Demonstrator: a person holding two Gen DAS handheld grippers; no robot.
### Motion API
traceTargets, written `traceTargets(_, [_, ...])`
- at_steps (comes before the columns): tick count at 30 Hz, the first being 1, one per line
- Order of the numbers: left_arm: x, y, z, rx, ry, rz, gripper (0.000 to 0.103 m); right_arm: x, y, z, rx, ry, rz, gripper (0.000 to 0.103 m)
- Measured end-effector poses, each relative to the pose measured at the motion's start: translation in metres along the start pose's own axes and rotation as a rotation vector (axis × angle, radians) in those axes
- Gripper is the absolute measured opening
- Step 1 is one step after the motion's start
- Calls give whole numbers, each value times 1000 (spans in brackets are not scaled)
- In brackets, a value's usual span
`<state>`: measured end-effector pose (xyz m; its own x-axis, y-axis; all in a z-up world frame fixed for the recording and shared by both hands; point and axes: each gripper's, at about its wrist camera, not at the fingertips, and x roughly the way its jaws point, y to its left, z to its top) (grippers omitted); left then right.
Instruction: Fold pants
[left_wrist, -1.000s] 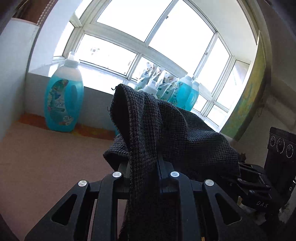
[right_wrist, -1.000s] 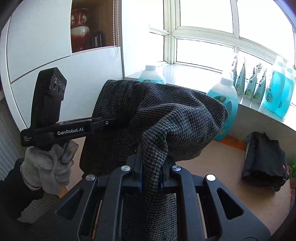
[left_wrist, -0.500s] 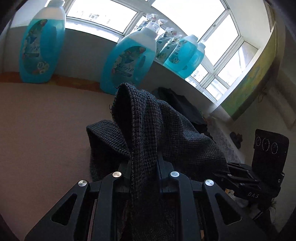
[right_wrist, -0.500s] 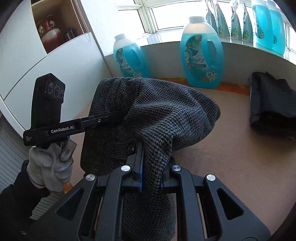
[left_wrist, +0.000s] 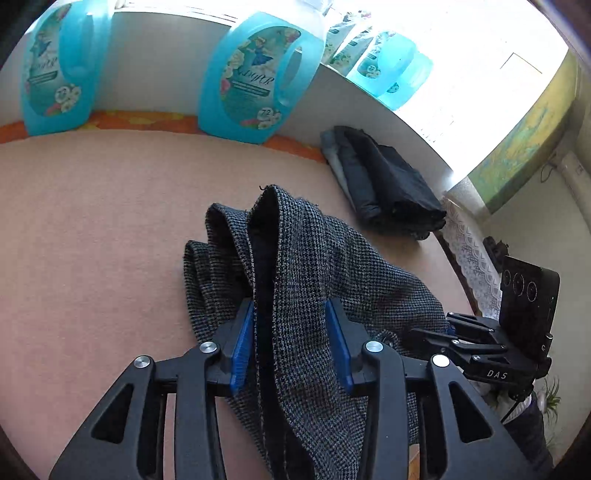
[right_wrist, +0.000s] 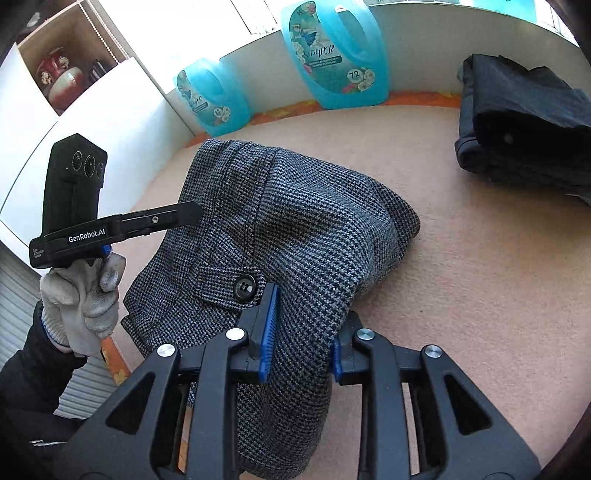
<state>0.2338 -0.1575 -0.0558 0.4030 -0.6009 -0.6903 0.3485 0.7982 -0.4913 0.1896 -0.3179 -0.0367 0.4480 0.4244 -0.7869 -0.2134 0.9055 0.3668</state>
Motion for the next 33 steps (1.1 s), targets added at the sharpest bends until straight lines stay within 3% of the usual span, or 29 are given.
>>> traceTargets(2, [-3, 7, -6, -29, 19, 21, 52, 1, -3, -1, 16, 6, -10, 50])
traceTargets(5, [5, 19, -17, -90, 105, -14, 53, 8, -11, -1, 42, 23, -24, 53])
traceTargets(8, [21, 19, -28, -99, 163, -19, 53, 13, -21, 0, 98, 28, 16, 59])
traceTargets(11, [27, 23, -30, -113, 155, 4, 57, 19, -26, 1, 117, 39, 35, 62])
traceTargets(16, [33, 33, -29, -150, 127, 19, 71, 36, -39, 10, 180, 56, 112, 65])
traceTargets(23, [39, 31, -24, -121, 85, -6, 70, 69, -51, 23, 277, 66, 215, 67])
traceTargets(24, [41, 31, -23, -120, 83, -11, 58, 73, -50, 23, 277, 65, 210, 67])
traceTargets(25, [43, 32, -23, -123, 84, -18, 48, 72, -47, 23, 268, 55, 200, 66])
traceTargets(28, [45, 30, -24, -121, 61, -27, 38, 66, -36, 22, 214, 33, 155, 48])
traceTargets(30, [42, 24, -25, -92, 36, -23, 34, 59, -25, 22, 168, 3, 117, 35])
traceTargets(33, [35, 14, -24, -55, 5, -25, 31, 44, -1, 20, 55, -50, 29, 27])
